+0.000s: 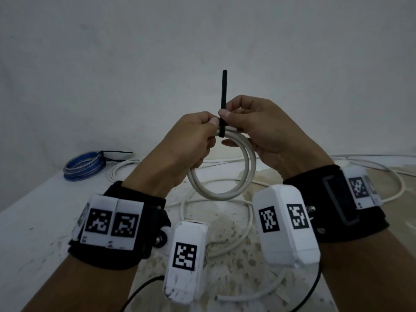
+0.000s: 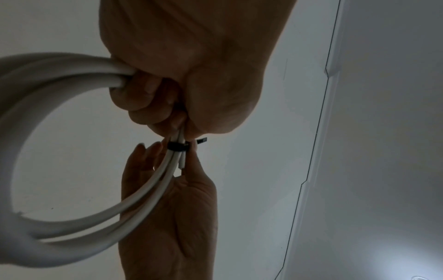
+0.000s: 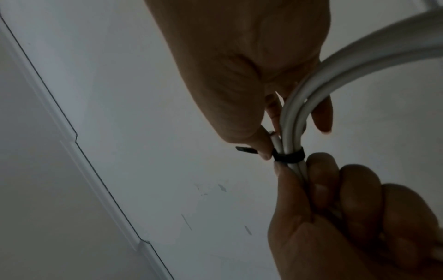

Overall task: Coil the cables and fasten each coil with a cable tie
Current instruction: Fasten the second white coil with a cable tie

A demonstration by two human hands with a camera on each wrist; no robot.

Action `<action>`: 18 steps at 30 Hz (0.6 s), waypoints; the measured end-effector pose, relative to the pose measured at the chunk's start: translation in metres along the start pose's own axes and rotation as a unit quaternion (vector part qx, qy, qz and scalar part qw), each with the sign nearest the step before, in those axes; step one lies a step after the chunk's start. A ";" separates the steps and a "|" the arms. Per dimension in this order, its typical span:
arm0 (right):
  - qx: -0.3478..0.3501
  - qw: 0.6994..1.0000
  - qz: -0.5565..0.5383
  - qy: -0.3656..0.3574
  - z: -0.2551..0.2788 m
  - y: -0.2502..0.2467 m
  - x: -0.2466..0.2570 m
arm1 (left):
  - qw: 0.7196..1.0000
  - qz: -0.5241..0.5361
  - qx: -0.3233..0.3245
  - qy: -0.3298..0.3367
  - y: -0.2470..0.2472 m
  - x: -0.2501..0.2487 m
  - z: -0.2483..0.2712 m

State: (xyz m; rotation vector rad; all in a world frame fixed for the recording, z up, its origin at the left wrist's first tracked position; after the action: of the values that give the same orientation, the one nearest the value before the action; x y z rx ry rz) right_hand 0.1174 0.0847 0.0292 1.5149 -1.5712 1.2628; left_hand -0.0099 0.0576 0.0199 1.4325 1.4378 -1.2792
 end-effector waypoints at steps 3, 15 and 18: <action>-0.024 0.998 0.034 -0.041 0.000 -0.001 0.005 | 1.000 0.014 0.000 -0.016 0.001 0.001 0.001; -0.050 0.986 0.141 -0.074 -0.001 -0.003 0.009 | 1.000 0.016 -0.006 -0.024 0.002 0.003 0.001; -0.017 0.998 0.053 -0.017 -0.002 -0.006 0.001 | 1.000 0.015 0.012 -0.009 0.006 0.002 0.001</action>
State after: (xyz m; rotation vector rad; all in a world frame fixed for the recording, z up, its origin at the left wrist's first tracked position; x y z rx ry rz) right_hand 0.1228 0.0865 0.0317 1.4554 -1.7053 1.2666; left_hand -0.0042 0.0566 0.0166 1.4501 1.3873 -1.2915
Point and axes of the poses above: each hand's wrist, its own z-axis away from the middle knuckle, its own y-axis out of the palm, x = y × z, the point moved 5 cm from there along -z, towards the middle knuckle, and after that the axes turned 7 degrees about z, right-handed, at the moved point
